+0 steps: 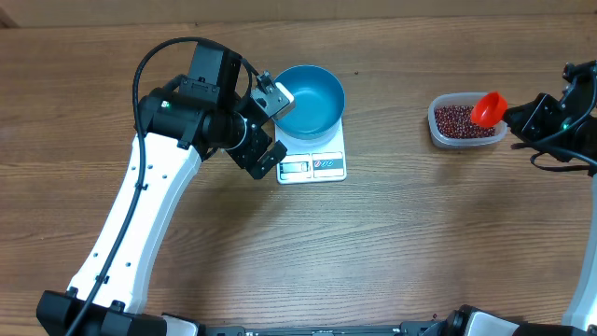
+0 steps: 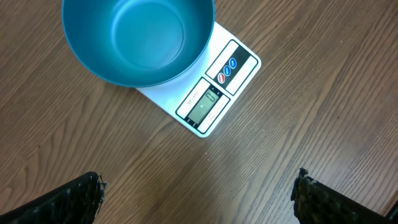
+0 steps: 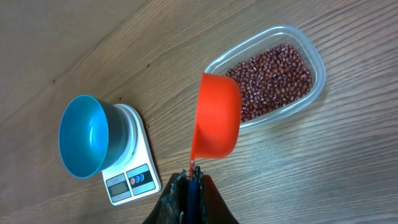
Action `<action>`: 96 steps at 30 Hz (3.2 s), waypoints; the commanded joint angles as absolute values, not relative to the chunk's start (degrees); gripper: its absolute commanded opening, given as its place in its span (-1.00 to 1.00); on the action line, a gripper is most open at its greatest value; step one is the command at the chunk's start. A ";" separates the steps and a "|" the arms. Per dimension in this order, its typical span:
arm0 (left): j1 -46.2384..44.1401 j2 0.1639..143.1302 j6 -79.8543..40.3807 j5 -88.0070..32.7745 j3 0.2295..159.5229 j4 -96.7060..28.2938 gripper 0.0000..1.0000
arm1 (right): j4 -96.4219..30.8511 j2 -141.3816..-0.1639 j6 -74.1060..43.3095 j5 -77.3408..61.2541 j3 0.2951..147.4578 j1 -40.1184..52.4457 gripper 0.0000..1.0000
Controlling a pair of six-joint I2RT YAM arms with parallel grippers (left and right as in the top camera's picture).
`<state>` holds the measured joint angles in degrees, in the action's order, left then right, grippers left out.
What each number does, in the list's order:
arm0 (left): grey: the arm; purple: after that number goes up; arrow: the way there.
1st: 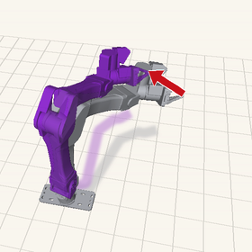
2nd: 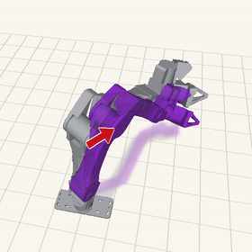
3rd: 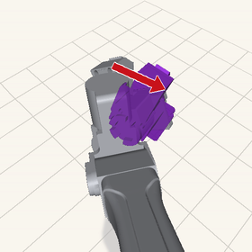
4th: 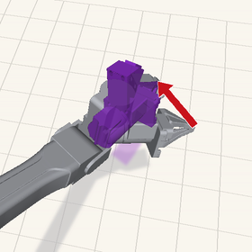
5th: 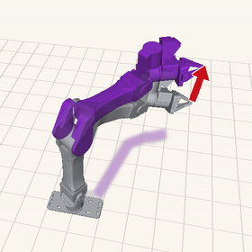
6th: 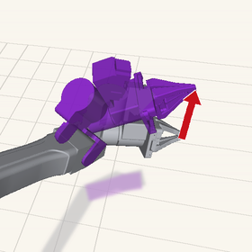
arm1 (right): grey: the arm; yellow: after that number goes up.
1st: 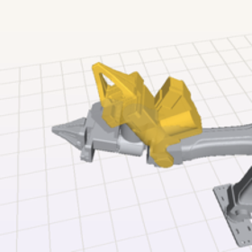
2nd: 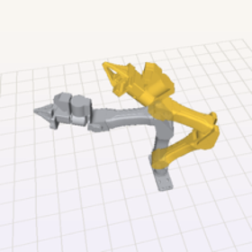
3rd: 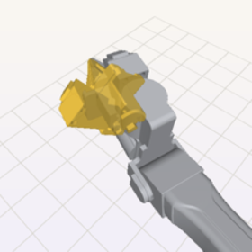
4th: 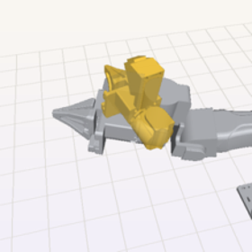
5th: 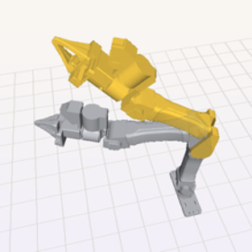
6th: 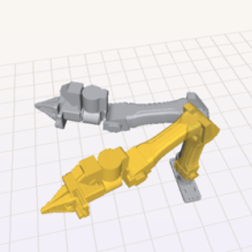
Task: Scoop item into bowl and weigh 150g on scale
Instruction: 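Move the red cup right and dip it into the bean tub, then scoop beans with the red cup and lift it out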
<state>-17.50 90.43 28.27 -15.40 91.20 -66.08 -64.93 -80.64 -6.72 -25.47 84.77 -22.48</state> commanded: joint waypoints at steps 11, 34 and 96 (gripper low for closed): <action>-17.28 90.76 29.58 -14.83 90.78 -66.17 0.99 | -64.40 -80.68 -4.12 -20.32 87.09 -22.74 -0.92; -17.28 90.76 29.58 -14.83 90.78 -66.17 0.99 | -56.16 -93.56 14.76 -17.39 86.96 -22.46 -0.92; -17.28 90.76 29.56 -14.83 90.78 -66.17 0.99 | -59.35 -106.76 7.53 -44.25 86.30 -30.48 -0.93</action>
<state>-17.47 90.43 28.69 -14.74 91.18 -66.15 -59.46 -106.48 7.49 -38.02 85.52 -28.62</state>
